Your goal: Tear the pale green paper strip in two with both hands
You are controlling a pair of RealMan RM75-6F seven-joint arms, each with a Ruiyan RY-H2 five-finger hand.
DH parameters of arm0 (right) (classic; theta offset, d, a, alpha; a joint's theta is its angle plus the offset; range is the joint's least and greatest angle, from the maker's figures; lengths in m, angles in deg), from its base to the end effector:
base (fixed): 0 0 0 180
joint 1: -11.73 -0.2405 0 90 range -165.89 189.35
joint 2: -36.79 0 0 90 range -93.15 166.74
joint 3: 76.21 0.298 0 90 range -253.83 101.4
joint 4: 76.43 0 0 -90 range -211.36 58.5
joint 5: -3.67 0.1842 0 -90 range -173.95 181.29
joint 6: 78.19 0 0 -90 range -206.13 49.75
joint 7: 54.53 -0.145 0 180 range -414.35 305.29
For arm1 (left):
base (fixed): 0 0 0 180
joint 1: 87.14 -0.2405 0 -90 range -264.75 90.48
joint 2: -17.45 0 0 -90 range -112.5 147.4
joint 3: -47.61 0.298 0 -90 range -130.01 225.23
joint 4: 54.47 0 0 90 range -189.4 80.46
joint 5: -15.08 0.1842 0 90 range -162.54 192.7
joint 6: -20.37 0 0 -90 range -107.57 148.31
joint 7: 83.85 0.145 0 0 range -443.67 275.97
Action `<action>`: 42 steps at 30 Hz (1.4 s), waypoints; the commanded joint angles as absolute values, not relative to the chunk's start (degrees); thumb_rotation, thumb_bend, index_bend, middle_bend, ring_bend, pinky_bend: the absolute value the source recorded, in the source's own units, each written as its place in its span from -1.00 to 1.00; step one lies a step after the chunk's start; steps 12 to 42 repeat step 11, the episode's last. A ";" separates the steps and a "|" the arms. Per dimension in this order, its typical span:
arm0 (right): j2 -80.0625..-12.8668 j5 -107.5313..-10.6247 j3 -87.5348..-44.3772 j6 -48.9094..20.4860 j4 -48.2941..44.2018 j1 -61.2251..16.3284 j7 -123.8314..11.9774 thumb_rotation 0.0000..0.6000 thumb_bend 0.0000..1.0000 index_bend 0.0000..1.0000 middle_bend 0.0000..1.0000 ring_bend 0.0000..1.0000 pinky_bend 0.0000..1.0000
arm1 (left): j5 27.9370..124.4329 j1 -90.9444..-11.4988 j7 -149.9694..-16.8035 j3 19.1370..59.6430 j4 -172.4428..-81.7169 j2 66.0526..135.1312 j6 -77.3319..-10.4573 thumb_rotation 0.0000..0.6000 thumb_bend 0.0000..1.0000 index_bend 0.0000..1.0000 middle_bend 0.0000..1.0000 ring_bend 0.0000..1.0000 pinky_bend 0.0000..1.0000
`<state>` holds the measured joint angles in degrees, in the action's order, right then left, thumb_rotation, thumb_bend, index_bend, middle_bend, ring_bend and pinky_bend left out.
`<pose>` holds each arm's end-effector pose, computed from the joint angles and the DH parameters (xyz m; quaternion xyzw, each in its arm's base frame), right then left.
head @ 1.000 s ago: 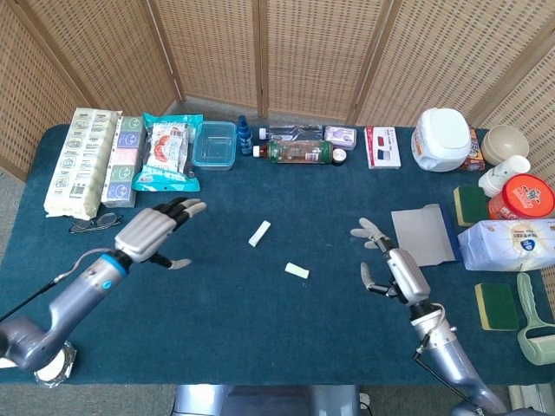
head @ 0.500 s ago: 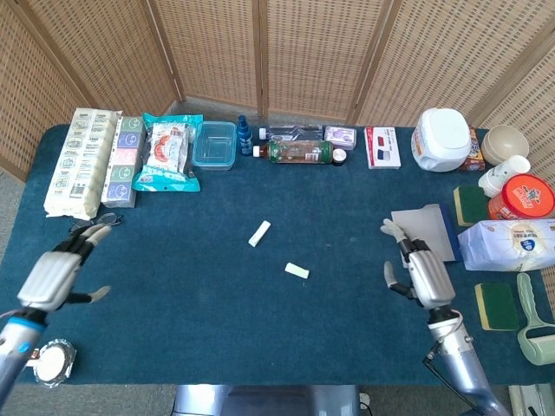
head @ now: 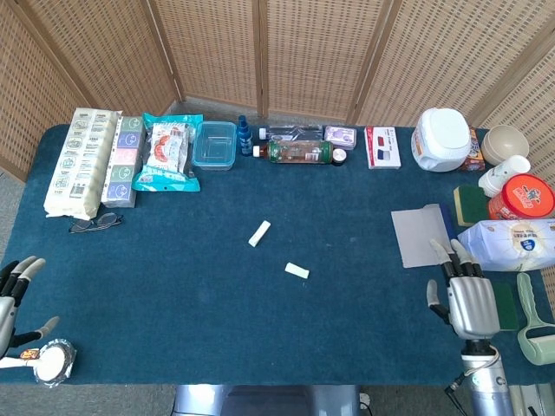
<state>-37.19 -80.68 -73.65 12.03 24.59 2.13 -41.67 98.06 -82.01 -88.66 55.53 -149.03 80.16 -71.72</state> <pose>-0.2850 -0.2027 0.1474 0.5708 -0.3829 0.4525 0.5681 -0.3466 0.1493 0.2029 -0.5707 -0.4413 -0.3827 0.5771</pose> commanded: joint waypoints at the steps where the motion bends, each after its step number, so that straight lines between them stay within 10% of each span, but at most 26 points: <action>1: -36.72 -81.17 -73.83 12.05 25.14 2.46 -41.27 1.00 0.20 -0.77 -0.58 -0.84 -0.64 | 98.49 -82.85 -89.45 55.12 -148.37 80.60 -71.89 0.98 -0.67 -0.76 -0.80 -0.87 -0.61; 42: -36.37 -82.85 -73.80 12.86 26.69 4.02 -40.67 1.00 0.20 -0.76 -0.58 -0.85 -0.64 | 99.70 -84.16 -90.29 53.38 -146.78 82.15 -70.86 1.00 -0.67 -0.76 -0.79 -0.87 -0.61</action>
